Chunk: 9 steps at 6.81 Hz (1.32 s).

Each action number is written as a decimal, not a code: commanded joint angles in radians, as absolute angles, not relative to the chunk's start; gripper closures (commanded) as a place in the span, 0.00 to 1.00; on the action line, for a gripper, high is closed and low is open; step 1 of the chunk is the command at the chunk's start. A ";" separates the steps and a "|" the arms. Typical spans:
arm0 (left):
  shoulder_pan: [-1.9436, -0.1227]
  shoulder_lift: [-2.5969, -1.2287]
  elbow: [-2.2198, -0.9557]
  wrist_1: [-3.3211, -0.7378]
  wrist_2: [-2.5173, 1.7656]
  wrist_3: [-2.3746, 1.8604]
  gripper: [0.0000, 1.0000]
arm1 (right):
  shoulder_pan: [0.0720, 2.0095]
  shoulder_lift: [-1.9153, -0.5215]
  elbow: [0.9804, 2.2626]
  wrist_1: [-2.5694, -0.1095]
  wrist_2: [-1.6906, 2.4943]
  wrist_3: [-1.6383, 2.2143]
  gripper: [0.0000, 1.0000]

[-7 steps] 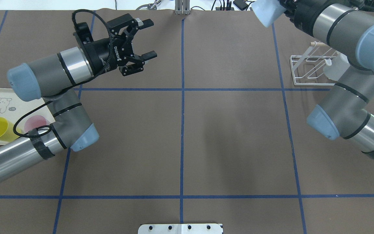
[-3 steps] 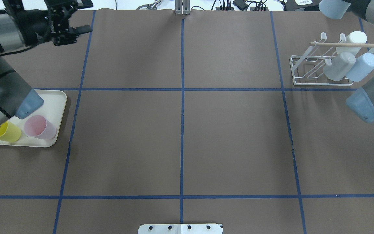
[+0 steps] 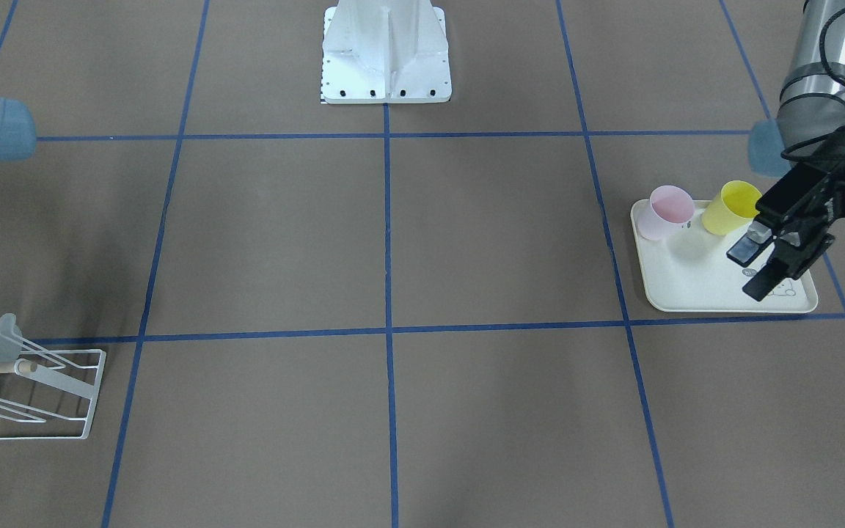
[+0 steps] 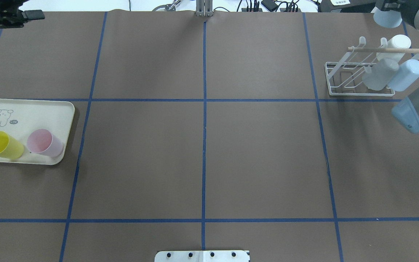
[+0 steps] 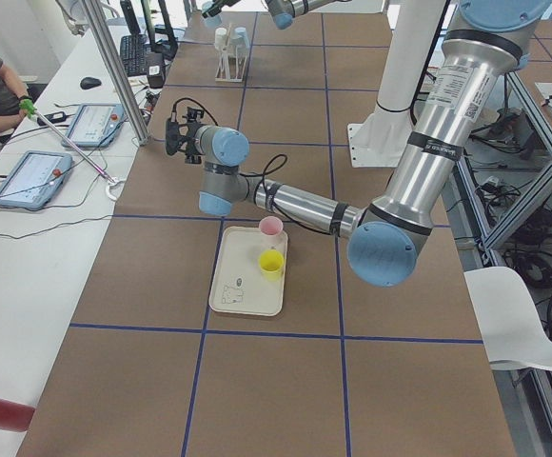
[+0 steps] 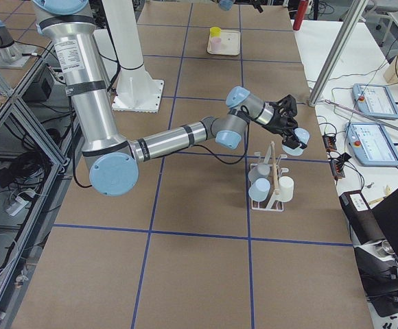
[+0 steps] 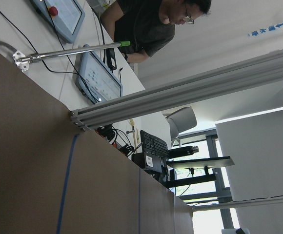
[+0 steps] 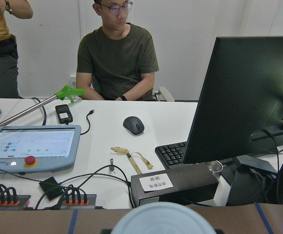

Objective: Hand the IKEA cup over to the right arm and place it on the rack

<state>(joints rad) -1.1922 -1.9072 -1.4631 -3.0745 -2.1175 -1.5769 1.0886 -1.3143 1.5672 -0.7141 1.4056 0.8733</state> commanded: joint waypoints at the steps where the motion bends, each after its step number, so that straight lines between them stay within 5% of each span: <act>1: -1.221 -1.879 -1.460 -3.068 -2.148 -1.517 0.01 | 1.088 -1.296 1.459 -0.623 1.410 0.867 1.00; 9: -1.223 -1.858 -1.457 -3.068 -2.148 -1.474 0.01 | 1.045 -1.315 1.401 -0.598 1.416 0.876 1.00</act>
<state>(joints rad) -1.2226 -1.8577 -1.4587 -3.0683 -2.1476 -1.4742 1.0531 -1.3137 1.4101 -0.5982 1.4148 0.8751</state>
